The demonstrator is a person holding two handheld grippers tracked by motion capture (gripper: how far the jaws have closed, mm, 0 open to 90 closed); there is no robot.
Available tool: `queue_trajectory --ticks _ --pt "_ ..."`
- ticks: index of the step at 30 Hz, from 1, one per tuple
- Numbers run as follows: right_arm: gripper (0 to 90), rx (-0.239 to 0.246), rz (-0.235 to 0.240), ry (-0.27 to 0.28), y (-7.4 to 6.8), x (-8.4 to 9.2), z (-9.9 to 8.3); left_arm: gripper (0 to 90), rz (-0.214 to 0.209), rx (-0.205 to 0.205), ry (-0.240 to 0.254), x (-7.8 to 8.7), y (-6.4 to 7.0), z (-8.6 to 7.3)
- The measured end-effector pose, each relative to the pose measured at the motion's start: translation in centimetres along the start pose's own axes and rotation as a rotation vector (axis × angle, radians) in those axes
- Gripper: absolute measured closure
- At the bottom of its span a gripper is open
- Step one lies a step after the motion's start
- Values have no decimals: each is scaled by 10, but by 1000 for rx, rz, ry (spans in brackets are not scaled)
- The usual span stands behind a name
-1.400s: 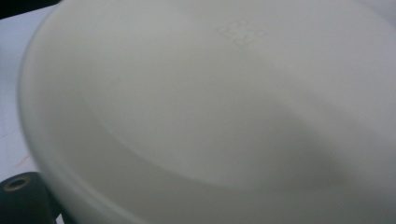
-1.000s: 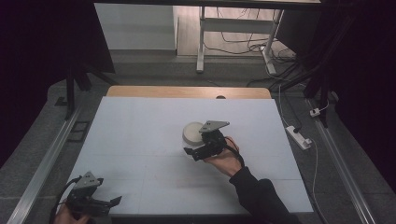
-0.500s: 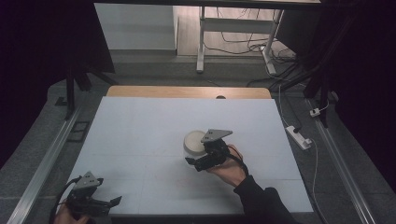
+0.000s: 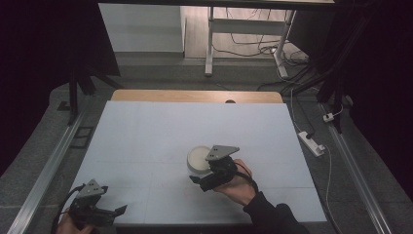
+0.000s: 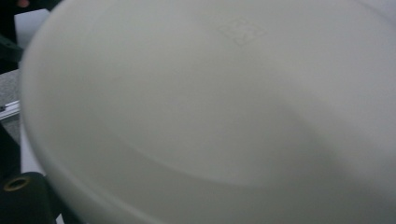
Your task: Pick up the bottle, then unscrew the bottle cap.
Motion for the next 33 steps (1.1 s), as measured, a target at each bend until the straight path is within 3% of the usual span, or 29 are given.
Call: queue_trajectory --ticks 8,21,33 --pt "63 15 22 -3 -14 -3 -2 17 -2 -1 -1 0 0 0" --pt "63 23 25 -5 -16 -5 -3 0 -44 27 2 0 -1 1" --pt "63 21 41 7 -18 -4 -1 0 -81 -35 68 3 7 14"
Point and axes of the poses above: each handheld gripper's, and its own axes: x roughly backward along the jaws, z roughly out of its top, y roughly to its right, the point moved 7 cm from there along -x, roughly forward along the jaws, and after that the axes turned 8 degrees about z, right-handed, at the moved point
